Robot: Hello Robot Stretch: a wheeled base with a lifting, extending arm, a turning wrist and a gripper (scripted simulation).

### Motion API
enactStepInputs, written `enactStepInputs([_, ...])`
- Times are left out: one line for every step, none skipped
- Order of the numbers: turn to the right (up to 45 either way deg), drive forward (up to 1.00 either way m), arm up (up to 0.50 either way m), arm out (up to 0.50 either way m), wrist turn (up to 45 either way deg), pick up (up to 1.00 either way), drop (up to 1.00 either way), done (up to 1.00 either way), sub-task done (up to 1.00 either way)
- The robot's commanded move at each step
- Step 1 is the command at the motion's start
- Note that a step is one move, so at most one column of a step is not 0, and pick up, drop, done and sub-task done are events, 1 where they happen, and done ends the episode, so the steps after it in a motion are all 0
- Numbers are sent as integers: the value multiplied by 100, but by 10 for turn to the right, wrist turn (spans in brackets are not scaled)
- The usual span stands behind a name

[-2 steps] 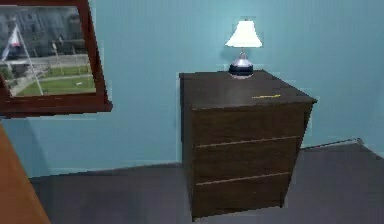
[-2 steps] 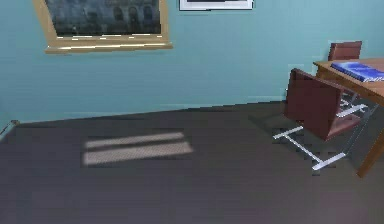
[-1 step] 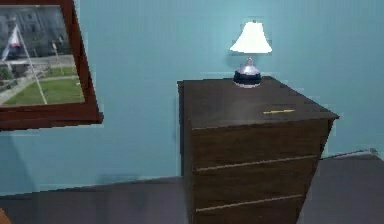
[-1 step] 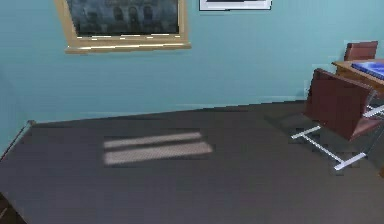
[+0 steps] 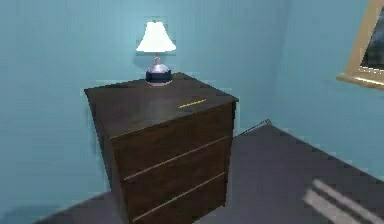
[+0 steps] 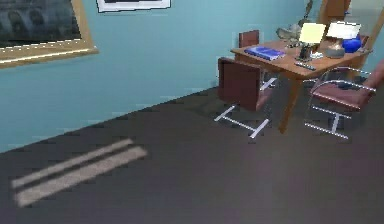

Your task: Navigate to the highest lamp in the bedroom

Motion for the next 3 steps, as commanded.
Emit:
enactStepInputs([0, 25, 0, 0, 0, 0, 0, 0, 0])
enactStepInputs([-90, 0, 0, 0, 0, 0, 0, 0, 0])
enactStepInputs([0, 0, 0, 0, 0, 0, 0, 100, 0])
